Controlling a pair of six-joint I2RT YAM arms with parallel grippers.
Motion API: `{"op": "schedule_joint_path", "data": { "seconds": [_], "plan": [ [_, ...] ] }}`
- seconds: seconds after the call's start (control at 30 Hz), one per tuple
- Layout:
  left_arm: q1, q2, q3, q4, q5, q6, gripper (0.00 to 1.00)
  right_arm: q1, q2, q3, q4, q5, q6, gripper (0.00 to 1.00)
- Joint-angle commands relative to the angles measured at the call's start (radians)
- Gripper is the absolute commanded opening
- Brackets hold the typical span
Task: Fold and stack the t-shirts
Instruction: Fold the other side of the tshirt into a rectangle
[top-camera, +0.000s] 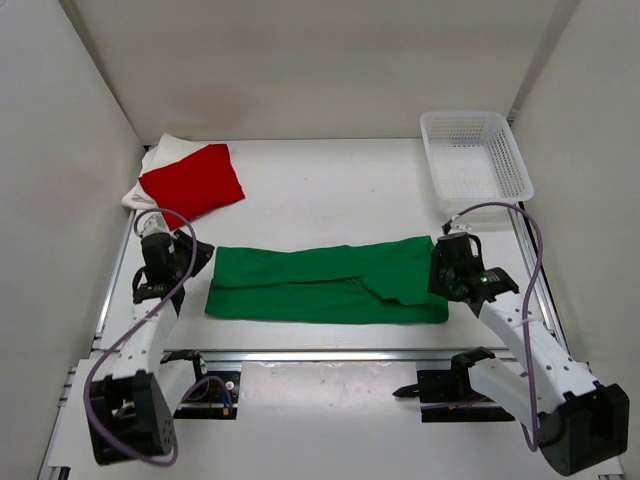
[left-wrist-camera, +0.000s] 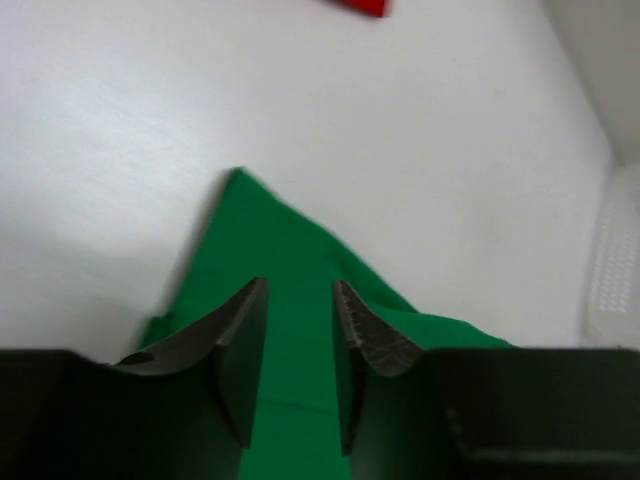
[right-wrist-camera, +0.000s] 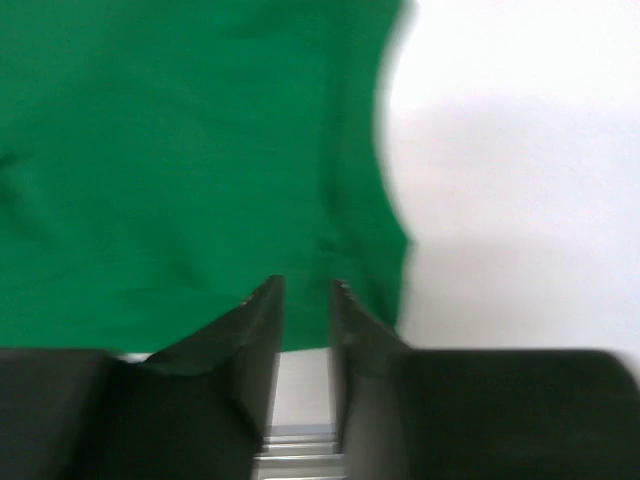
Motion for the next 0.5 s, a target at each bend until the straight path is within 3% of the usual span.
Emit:
{"op": "schedule_joint_path", "data": {
  "seconds": [0.0, 0.07, 0.17, 0.2, 0.33, 0.47],
  "plan": [
    [-0.151, -0.098, -0.010, 0.076, -0.026, -0.007, 0.41, 0.113, -0.077, 0.058, 0.076, 0.000, 0.030, 0.20],
    [-0.282, -0.113, -0.027, 0.088, -0.065, -0.007, 0.35, 0.229, -0.072, 0.029, 0.138, -0.050, 0.046, 0.03],
    [-0.502, -0.094, -0.072, 0.138, -0.106, -0.017, 0.30, 0.403, 0.033, -0.058, 0.303, -0.105, 0.085, 0.01],
    [-0.529, -0.084, -0.082, 0.161, -0.110, -0.022, 0.30, 0.441, 0.069, -0.069, 0.340, -0.114, 0.080, 0.00],
    [-0.618, -0.022, -0.132, 0.229, -0.078, -0.045, 0.29, 0.523, 0.253, -0.020, 0.442, -0.108, 0.044, 0.09],
    [-0.661, 0.011, -0.152, 0.286, -0.070, -0.056, 0.28, 0.463, 0.339, -0.003, 0.517, -0.157, 0.007, 0.20]
  ]
}}
